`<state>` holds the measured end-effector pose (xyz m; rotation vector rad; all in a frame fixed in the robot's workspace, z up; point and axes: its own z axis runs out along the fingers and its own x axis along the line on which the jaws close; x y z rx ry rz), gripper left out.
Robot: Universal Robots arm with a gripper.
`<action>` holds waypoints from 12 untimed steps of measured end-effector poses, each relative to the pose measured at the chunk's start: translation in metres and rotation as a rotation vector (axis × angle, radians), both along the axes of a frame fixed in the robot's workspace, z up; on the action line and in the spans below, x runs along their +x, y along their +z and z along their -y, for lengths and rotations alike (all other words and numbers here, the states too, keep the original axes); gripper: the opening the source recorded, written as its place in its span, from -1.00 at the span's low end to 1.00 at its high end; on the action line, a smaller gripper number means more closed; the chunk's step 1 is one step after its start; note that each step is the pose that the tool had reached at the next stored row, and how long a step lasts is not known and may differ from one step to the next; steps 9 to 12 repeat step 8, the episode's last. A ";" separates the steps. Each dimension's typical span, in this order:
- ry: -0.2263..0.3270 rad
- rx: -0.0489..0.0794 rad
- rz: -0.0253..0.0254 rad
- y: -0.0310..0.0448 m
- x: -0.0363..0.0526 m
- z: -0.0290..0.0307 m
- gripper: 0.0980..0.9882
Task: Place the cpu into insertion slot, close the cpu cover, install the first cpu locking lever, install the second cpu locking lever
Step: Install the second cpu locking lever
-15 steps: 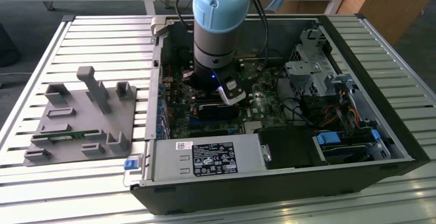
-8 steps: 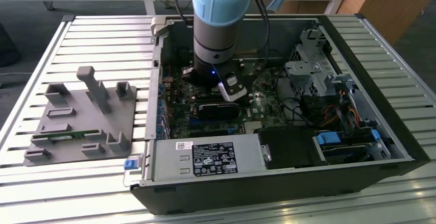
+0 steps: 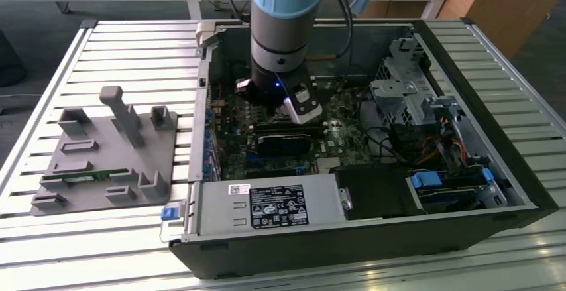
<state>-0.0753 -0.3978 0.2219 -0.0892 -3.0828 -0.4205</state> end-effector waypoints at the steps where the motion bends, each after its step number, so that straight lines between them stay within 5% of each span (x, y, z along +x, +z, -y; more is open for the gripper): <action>1: 0.000 0.000 0.0000 0.0016 0.0000 0.0000 -0.98; 12: 0.000 0.000 0.0000 0.0037 0.0000 0.0000 -0.98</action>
